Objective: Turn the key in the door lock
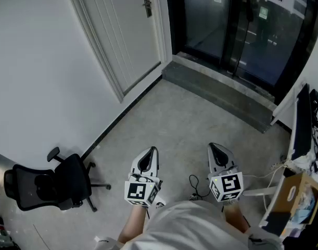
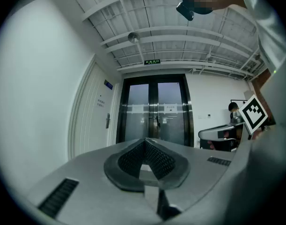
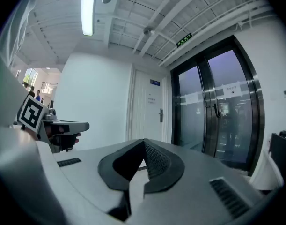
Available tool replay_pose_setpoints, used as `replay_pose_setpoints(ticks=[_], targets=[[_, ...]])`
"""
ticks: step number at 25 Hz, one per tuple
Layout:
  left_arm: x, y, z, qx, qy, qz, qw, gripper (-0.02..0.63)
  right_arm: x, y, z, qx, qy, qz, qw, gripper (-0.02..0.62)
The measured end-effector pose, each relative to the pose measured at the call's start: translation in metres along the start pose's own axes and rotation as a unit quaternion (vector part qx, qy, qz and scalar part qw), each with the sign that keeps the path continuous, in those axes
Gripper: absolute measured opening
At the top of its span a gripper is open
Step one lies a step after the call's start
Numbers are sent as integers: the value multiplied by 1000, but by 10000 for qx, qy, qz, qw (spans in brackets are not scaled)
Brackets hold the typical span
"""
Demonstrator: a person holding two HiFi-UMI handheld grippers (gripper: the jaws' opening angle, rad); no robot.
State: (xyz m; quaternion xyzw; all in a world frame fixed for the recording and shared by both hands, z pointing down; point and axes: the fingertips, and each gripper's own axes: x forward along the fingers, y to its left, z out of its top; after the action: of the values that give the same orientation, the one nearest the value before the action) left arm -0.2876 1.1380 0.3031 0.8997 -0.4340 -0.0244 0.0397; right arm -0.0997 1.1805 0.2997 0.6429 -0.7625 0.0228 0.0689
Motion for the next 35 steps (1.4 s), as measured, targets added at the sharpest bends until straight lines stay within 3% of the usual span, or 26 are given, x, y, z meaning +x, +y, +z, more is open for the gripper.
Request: replay_pose_setpoints(ticks=[3, 9, 14, 21, 29, 35], targets=[[21, -23, -11, 25, 159, 95, 9998, 9, 2, -39, -5, 204, -93, 33, 9997, 2], [44, -53, -21, -17, 213, 391, 9990, 11, -2, -84, -24, 144, 45, 272, 9995, 2], [61, -74, -24, 252, 290, 364, 9986, 11, -1, -110, -18, 278, -139, 228, 9993, 1], [72, -60, -6, 171, 20, 603, 9980, 11, -6, -120, -14, 382, -350, 150, 9985, 0], [78, -64, -36, 76, 306, 789, 9964, 9, 5, -127, -41, 404, 64, 322, 9986, 1], [109, -25, -31, 79, 154, 698, 9974, 11, 49, -128, -34, 342, 44, 145, 9993, 1]])
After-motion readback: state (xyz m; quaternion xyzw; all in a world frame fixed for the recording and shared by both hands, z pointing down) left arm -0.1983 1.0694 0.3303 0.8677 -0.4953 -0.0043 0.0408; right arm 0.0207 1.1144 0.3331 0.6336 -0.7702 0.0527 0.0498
